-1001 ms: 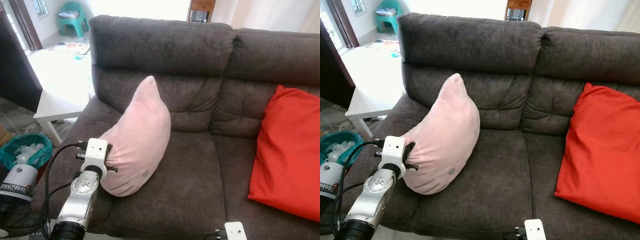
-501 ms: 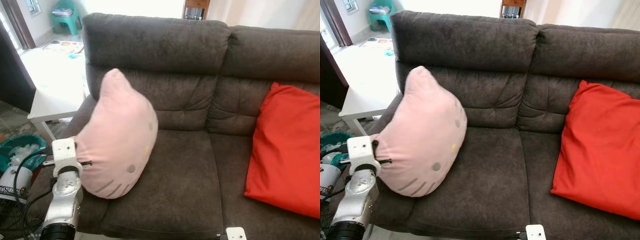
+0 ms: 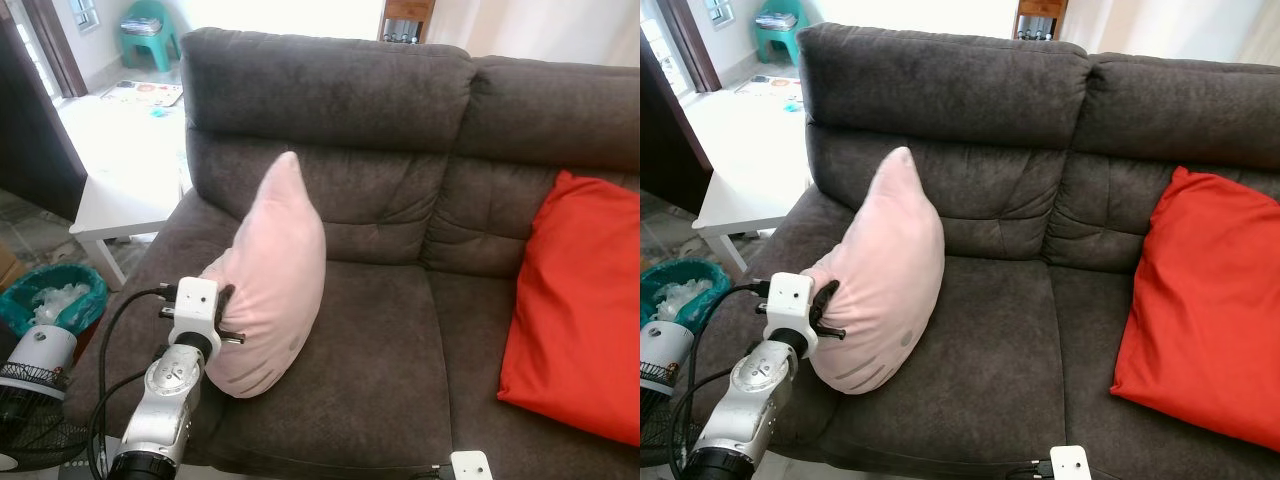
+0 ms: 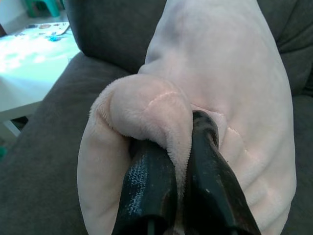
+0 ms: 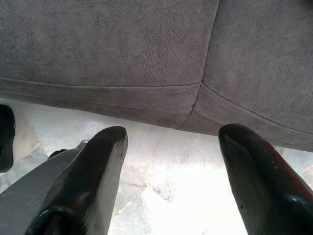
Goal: Move the pillow to the sofa from floor
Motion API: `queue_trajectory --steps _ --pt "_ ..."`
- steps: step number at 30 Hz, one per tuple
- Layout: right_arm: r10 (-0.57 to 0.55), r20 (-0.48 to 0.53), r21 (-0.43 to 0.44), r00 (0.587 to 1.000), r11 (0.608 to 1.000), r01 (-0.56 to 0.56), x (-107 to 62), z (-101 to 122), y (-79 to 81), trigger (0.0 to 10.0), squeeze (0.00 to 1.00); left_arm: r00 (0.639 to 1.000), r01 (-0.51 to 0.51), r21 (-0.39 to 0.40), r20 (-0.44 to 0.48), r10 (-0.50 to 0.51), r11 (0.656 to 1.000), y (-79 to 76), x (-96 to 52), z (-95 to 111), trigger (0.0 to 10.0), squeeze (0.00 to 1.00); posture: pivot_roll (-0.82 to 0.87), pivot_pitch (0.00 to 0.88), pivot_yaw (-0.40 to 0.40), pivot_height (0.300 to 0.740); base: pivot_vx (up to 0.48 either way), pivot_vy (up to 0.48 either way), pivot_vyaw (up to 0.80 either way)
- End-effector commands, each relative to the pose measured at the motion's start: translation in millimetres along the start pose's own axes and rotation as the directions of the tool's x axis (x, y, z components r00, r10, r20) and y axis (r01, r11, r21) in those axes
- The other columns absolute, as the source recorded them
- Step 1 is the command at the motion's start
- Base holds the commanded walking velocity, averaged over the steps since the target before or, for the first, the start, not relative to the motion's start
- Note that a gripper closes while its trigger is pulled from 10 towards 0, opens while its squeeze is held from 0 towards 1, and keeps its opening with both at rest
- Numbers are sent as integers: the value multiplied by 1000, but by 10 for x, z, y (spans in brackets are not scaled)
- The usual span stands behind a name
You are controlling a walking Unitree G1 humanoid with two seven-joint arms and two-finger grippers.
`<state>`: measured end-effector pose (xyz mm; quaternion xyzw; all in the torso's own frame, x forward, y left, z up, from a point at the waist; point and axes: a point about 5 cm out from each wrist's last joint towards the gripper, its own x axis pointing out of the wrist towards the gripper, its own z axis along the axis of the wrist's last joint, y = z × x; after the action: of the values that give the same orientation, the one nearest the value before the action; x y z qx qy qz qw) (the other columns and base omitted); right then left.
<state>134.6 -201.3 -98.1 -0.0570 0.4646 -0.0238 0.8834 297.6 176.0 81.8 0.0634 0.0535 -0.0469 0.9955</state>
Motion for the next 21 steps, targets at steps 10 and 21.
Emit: queue_trajectory --steps 10,21 --pt "-7 -14 19 1000 1000 7 -10 -37 -32 10000 0 986 -65 32 154 60 997 143 -29 258 10000 898 100 34 -64 740 0 0 0" --pt "-10 -9 17 1000 1000 11 -10 -33 -38 10000 0 987 -85 138 147 65 987 145 -112 235 10000 875 102 26 -60 740 0 0 0"
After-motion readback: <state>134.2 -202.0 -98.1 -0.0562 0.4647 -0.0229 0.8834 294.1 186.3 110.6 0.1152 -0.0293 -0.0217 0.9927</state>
